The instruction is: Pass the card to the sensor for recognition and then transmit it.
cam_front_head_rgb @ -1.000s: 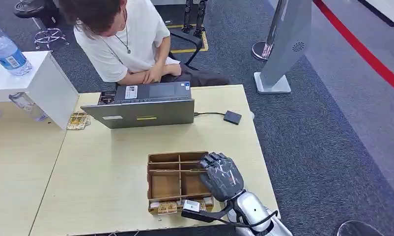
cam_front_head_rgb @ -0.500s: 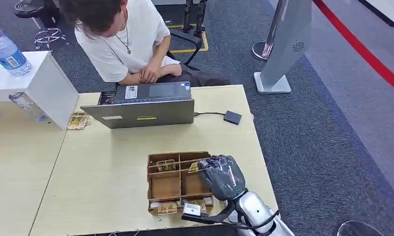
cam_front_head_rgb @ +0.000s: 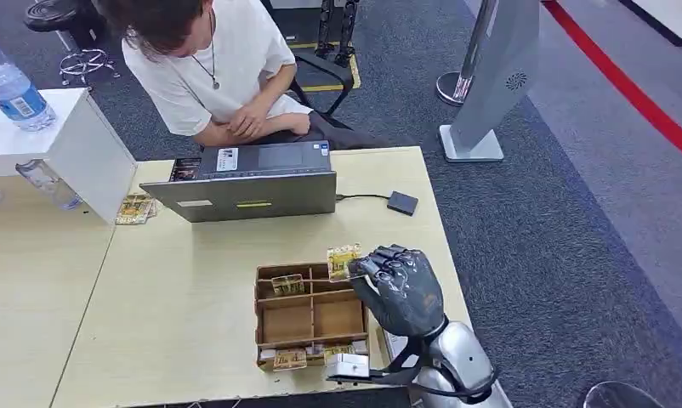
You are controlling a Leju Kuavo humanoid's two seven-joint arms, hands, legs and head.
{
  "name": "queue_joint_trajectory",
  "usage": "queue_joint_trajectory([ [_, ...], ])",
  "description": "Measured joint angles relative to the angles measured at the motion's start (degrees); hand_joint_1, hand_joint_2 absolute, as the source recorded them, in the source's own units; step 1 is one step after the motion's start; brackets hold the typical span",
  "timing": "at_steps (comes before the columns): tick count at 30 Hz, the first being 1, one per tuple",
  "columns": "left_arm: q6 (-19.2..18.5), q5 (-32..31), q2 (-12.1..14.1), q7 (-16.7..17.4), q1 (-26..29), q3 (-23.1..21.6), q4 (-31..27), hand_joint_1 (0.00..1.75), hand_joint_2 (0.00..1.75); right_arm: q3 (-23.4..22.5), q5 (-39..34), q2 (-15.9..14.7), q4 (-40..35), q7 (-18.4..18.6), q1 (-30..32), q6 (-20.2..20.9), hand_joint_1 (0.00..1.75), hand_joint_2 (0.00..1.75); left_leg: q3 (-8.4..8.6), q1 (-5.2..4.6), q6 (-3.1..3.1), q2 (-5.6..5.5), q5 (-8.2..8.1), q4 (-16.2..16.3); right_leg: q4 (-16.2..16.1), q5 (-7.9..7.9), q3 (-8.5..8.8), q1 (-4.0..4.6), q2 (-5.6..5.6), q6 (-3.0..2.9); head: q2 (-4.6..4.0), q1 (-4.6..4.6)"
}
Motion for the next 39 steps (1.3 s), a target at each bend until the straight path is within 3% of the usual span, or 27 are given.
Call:
queue_joint_trajectory([
  [8,-5.8,1.7,2.7,2.1,1.2,2.1,0.1,0.00,0.00,-0.8,-2.0,2.1,1.3,-1.7,-2.8,0.0,1.75,1.75,0.01,0.00,-0.01,0.01,0.01,0.0,0.0,0.00,0.00,0.00,0.01,0.00,0.00,0.02],
  [39,-7.5,-0.1,4.2,2.0,1.9,2.9,0.4,0.00,0.00,4.3,-2.5,4.4,16.9,9.2,-20.9,0.0,1.75,1.75,-0.01,0.00,-0.01,0.00,0.04,0.0,0.0,0.01,0.00,0.00,0.00,-0.01,0.00,0.00],
])
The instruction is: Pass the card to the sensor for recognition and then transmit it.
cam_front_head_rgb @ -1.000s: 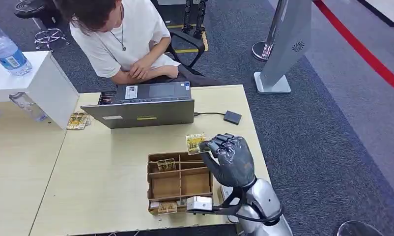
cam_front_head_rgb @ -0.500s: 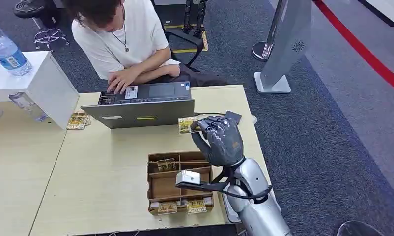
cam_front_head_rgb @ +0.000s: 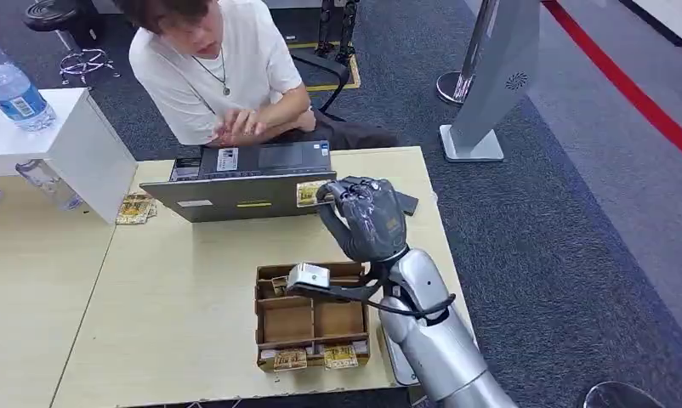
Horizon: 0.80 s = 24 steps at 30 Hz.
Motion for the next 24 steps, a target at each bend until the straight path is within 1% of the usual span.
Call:
queue_joint_trajectory([
  [5,-0.2,-0.3,0.1,0.0,0.0,0.0,0.0,0.00,0.00,0.4,0.0,0.2,2.9,1.8,-2.2,0.0,1.75,1.75,0.01,0.00,0.00,0.00,0.00,0.0,0.0,0.00,0.00,0.00,0.00,0.00,0.00,0.00],
  [7,-0.4,-0.5,0.2,0.0,0.0,0.0,0.0,0.00,0.00,0.5,0.1,0.3,3.7,1.9,-2.8,0.0,1.75,1.75,0.00,0.00,0.00,0.00,0.00,0.0,0.0,0.00,0.00,0.00,0.00,0.00,0.00,0.00],
  [17,-0.6,-0.8,0.2,0.0,0.0,0.0,0.0,0.00,0.00,1.3,0.8,0.7,9.4,5.9,-6.8,0.0,1.75,1.75,0.00,0.00,0.00,0.00,0.00,0.0,0.0,0.00,0.00,0.00,0.00,0.00,0.00,0.02],
  [18,-0.6,-0.8,0.2,0.0,0.0,0.0,0.0,0.00,0.00,1.3,0.8,0.8,9.9,6.0,-7.0,0.0,0.00,1.75,0.00,0.00,0.00,-0.01,0.00,0.0,0.0,0.00,0.00,0.00,0.00,0.00,0.00,0.00],
  [24,-0.6,-1.1,0.4,0.0,0.0,0.0,0.0,0.00,0.00,1.3,0.7,1.0,11.5,6.2,-7.8,0.0,0.00,1.75,-0.01,0.00,0.00,-0.01,0.00,0.0,0.0,0.00,-0.01,0.00,0.00,0.00,0.00,0.02],
])
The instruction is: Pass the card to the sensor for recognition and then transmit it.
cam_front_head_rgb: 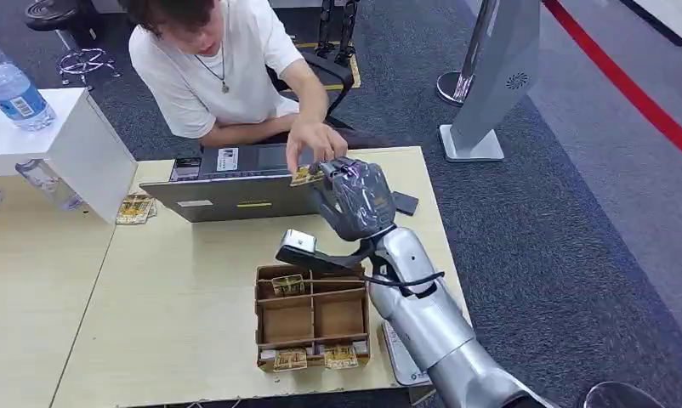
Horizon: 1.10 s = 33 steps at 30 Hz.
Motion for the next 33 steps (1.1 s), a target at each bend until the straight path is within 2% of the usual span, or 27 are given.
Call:
queue_joint_trajectory([
  [7,0.0,-0.1,0.0,0.0,0.0,0.4,0.0,0.00,0.00,-0.9,-1.5,0.5,-0.7,-2.7,0.6,0.0,0.00,1.75,0.00,0.00,0.00,0.00,0.00,0.0,0.0,0.00,-0.01,0.00,0.00,0.00,0.00,-0.02],
  [8,0.0,-0.1,0.0,0.0,0.0,0.5,0.0,0.00,0.00,-1.2,-2.5,0.5,-1.4,-3.5,1.0,0.0,0.00,0.00,0.00,0.00,0.00,0.00,0.00,0.0,0.0,0.00,-0.01,0.00,0.00,0.00,0.00,0.00],
  [10,0.1,-0.2,0.0,-0.2,0.1,0.5,0.0,0.00,0.00,-1.7,-3.7,0.5,-2.6,-4.7,1.9,0.0,0.00,0.00,0.03,0.00,0.00,0.00,0.00,0.0,0.0,0.00,-0.03,0.00,0.00,0.00,0.00,-0.02],
  [11,1.9,-1.2,0.0,-1.3,0.0,0.5,0.0,0.00,0.00,-2.0,-4.1,0.5,-3.4,-5.3,2.5,0.0,0.00,0.00,0.04,-0.01,0.00,0.01,0.00,0.0,0.0,0.00,-0.03,0.00,0.01,0.00,0.00,-0.02],
  [12,6.9,-4.1,-1.9,-4.1,-0.2,0.4,0.0,0.00,0.00,-2.5,-4.2,0.6,-5.1,-6.1,3.9,0.0,0.00,0.00,0.02,-0.03,0.00,-0.02,0.00,0.0,0.0,0.00,-0.04,-0.01,-0.03,0.00,0.00,-0.04],
  [14,21.7,-8.2,-5.0,-7.1,-1.2,-0.6,0.0,0.00,0.00,-3.4,-3.7,0.8,-8.7,-6.2,6.9,-0.1,0.00,0.00,-0.05,-0.11,0.04,-0.17,0.02,0.0,0.0,0.00,-0.03,-0.09,-0.17,0.01,0.00,-0.02],
  [15,26.8,-8.8,-6.6,-7.2,-1.9,-0.9,0.0,0.00,0.00,-3.6,-3.6,0.8,-10.1,-6.2,8.0,-0.1,0.00,0.00,-0.09,-0.10,0.04,-0.16,0.02,0.0,0.0,0.00,-0.03,-0.09,-0.17,0.01,0.00,-0.02],
  [16,29.2,-8.9,-7.5,-7.3,-2.4,-1.1,0.0,0.00,0.00,-3.7,-3.5,0.8,-11.3,-6.2,8.9,-0.1,0.00,0.00,-0.08,-0.08,0.05,-0.13,0.02,0.0,0.0,0.01,-0.03,-0.08,-0.12,0.01,0.00,0.07],
  [20,28.3,-8.9,-10.3,-8.4,-3.3,-1.5,0.0,0.00,0.00,-5.6,-3.3,0.8,-16.6,-6.8,13.1,-0.1,0.00,0.00,-0.04,-0.09,0.06,-0.10,0.00,0.1,-0.1,0.02,-0.04,-0.08,-0.05,0.03,0.00,0.00],
  [28,28.2,-8.3,-11.4,-9.0,-3.3,-1.5,0.0,0.00,0.00,-13.7,-4.9,0.9,-26.0,-11.9,22.8,-0.1,0.00,0.00,-0.09,-0.04,0.06,-0.11,0.00,0.0,-0.1,0.00,-0.12,-0.02,-0.07,0.02,0.00,-0.02],
  [33,28.4,-7.8,-11.8,-9.1,-3.3,-1.4,0.0,0.00,0.00,-20.1,-9.4,1.2,-30.4,-15.0,29.0,-0.1,0.00,0.00,-0.10,-0.04,0.05,-0.10,-0.01,0.0,-0.1,0.00,-0.11,-0.03,-0.07,0.02,0.00,-0.04],
])
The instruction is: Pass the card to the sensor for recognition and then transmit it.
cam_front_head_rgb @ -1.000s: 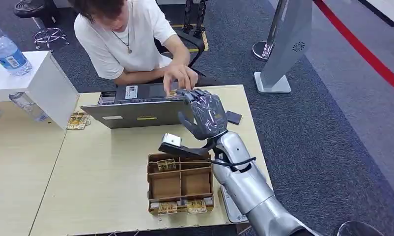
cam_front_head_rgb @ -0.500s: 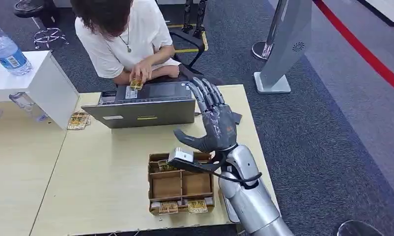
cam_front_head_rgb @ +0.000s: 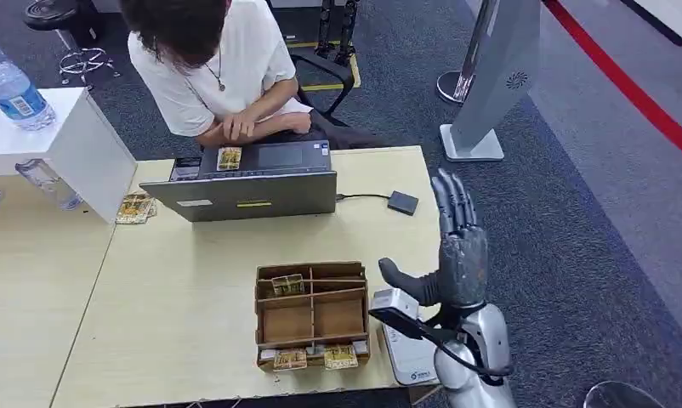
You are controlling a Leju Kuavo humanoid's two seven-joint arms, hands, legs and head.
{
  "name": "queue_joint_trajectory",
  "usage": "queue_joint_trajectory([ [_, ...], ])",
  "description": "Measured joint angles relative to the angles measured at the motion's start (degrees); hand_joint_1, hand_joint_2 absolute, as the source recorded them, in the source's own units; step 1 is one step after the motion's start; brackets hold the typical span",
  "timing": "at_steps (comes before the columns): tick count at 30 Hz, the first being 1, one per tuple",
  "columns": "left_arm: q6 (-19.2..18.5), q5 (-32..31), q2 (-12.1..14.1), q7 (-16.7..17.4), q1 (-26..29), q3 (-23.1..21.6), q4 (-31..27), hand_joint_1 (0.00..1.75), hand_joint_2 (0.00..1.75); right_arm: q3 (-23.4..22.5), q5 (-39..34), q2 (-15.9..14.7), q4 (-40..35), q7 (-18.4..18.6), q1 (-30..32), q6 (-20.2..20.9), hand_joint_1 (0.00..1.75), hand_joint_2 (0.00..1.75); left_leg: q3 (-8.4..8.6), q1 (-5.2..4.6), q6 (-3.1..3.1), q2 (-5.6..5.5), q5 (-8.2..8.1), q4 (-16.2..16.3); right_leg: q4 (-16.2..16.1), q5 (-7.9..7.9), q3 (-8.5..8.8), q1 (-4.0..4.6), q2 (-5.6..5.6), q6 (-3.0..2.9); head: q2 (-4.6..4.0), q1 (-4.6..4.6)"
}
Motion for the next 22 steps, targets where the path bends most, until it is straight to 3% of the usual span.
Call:
queue_joint_trajectory([
  [12,0.4,0.2,-0.4,-0.3,0.0,1.3,0.0,0.00,0.00,-13.5,-10.8,0.0,-0.2,1.0,5.4,0.0,0.00,0.00,0.02,0.00,0.00,0.01,0.00,0.0,0.0,0.01,0.00,0.00,0.02,0.00,0.00,0.02],
  [16,0.7,0.2,-0.5,-0.3,0.0,2.1,0.0,0.00,0.00,-18.5,-12.7,0.0,4.1,-0.1,5.5,0.0,0.00,0.00,0.02,0.00,0.00,0.01,0.00,0.0,0.0,0.00,0.00,0.01,0.01,0.00,0.00,0.02],
  [22,1.2,0.1,-0.7,-0.2,0.0,3.3,0.0,0.00,0.00,-29.9,-13.9,0.0,15.0,-3.1,3.8,0.0,0.00,0.00,0.01,0.00,0.00,0.01,0.00,0.0,0.0,0.00,0.00,0.00,0.02,0.00,0.00,0.02],
])
